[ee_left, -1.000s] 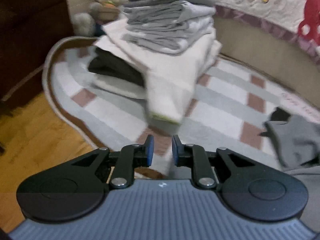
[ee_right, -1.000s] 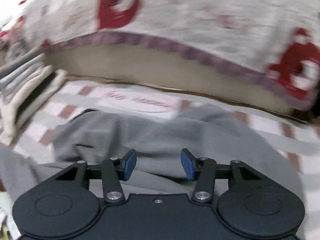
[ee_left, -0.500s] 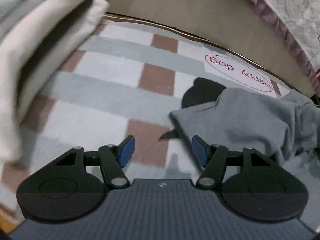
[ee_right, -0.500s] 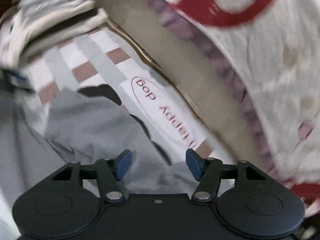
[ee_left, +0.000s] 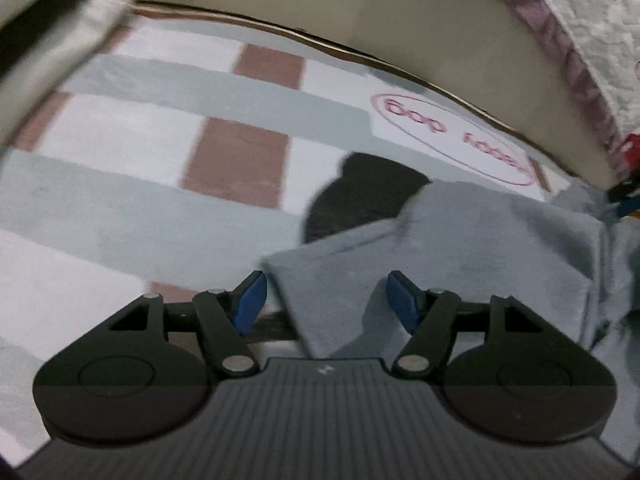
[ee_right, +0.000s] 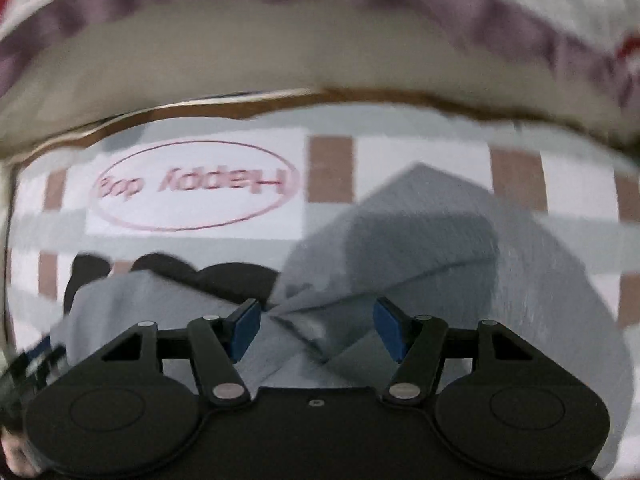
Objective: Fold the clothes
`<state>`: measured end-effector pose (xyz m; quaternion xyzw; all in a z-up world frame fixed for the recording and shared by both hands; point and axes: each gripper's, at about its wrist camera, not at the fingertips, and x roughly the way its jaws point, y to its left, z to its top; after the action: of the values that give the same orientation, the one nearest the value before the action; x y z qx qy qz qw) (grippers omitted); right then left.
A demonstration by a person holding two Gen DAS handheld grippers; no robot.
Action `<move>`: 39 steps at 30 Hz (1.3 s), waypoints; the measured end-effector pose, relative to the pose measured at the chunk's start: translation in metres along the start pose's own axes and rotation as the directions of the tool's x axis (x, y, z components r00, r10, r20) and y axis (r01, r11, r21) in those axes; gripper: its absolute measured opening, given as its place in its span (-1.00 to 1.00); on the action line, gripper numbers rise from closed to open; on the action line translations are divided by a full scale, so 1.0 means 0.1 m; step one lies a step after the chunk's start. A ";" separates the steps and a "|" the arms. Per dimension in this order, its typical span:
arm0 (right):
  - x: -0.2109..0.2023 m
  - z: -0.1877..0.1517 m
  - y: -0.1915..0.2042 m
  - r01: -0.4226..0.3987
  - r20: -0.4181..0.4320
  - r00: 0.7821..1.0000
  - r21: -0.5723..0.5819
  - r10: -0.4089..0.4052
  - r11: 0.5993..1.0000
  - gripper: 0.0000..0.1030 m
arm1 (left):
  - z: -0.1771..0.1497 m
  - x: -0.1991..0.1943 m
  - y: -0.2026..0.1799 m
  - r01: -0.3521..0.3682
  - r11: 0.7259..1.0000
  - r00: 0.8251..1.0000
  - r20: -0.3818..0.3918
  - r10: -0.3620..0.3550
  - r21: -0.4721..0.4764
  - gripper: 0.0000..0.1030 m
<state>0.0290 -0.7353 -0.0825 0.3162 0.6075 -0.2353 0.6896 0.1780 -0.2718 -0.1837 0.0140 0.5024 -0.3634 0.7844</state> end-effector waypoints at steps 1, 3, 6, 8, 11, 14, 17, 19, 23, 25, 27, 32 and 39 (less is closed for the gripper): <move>0.07 0.02 -0.03 -0.001 -0.012 1.000 0.026 0.001 1.000 0.34 | -0.03 0.01 -0.03 0.002 1.000 1.000 0.013 -0.002 0.020 0.46; 0.18 0.03 -0.06 -0.011 -0.008 1.000 0.062 0.011 0.998 0.36 | -0.11 0.03 -0.11 0.000 0.996 0.999 0.034 -0.003 0.090 0.57; 0.34 0.07 -0.11 -0.045 0.018 0.999 0.117 0.043 0.992 0.45 | -0.27 0.04 -0.21 0.000 0.974 0.997 0.072 -0.017 0.228 0.71; 0.48 0.09 -0.13 -0.036 0.029 0.999 0.152 0.032 0.988 0.60 | -0.34 0.04 -0.23 -0.004 0.960 0.995 0.094 -0.023 0.279 0.73; 0.67 0.08 -0.16 0.002 0.050 0.999 0.200 -0.012 0.980 0.61 | -0.36 0.04 -0.24 0.000 0.958 0.993 0.110 -0.033 0.288 0.84; 0.80 0.03 -0.19 0.035 0.078 0.995 0.234 -0.055 0.972 0.61 | -0.32 0.06 -0.22 0.009 0.968 0.993 0.108 -0.037 0.250 0.88; 0.79 -0.07 -0.11 0.089 0.141 0.983 0.203 -0.119 0.975 0.20 | -0.34 0.11 -0.30 -0.027 0.950 0.995 0.095 -0.003 0.312 0.85; 0.73 -0.13 -0.01 0.115 0.181 0.974 0.128 -0.138 0.985 -0.64 | -0.43 0.11 -0.45 -0.083 0.886 0.993 0.116 0.033 0.457 0.04; 0.36 -0.25 0.11 0.149 0.348 0.926 0.028 -0.150 0.988 -0.92 | -0.44 0.07 -0.51 -0.001 0.906 0.996 0.084 -0.038 0.423 -0.87; 0.10 -0.32 0.11 0.161 0.455 0.878 0.012 -0.149 0.987 -0.92 | -0.46 0.04 -0.58 -0.062 0.882 0.992 0.126 0.003 0.467 -0.87; -0.17 -0.42 0.08 0.139 0.569 0.812 0.026 -0.129 0.990 -0.92 | -0.45 -0.07 -0.62 -0.133 0.864 0.979 0.199 0.039 0.485 -0.87; -0.59 -0.56 -0.13 0.140 0.683 0.709 0.106 -0.175 0.984 -0.92 | -0.19 -0.52 -0.51 -0.192 0.905 0.930 0.365 0.044 0.379 -0.87; -1.12 -0.64 -0.26 0.103 0.768 0.617 0.135 -0.170 0.986 -0.92 | 0.34 -1.12 -0.54 -0.255 0.912 0.835 0.548 0.040 0.322 -0.87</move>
<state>-0.0500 -0.7136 0.0202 0.1635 0.2634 -0.4235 0.8512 0.1475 -0.2622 -0.0585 0.1051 0.1826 -0.3811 0.9002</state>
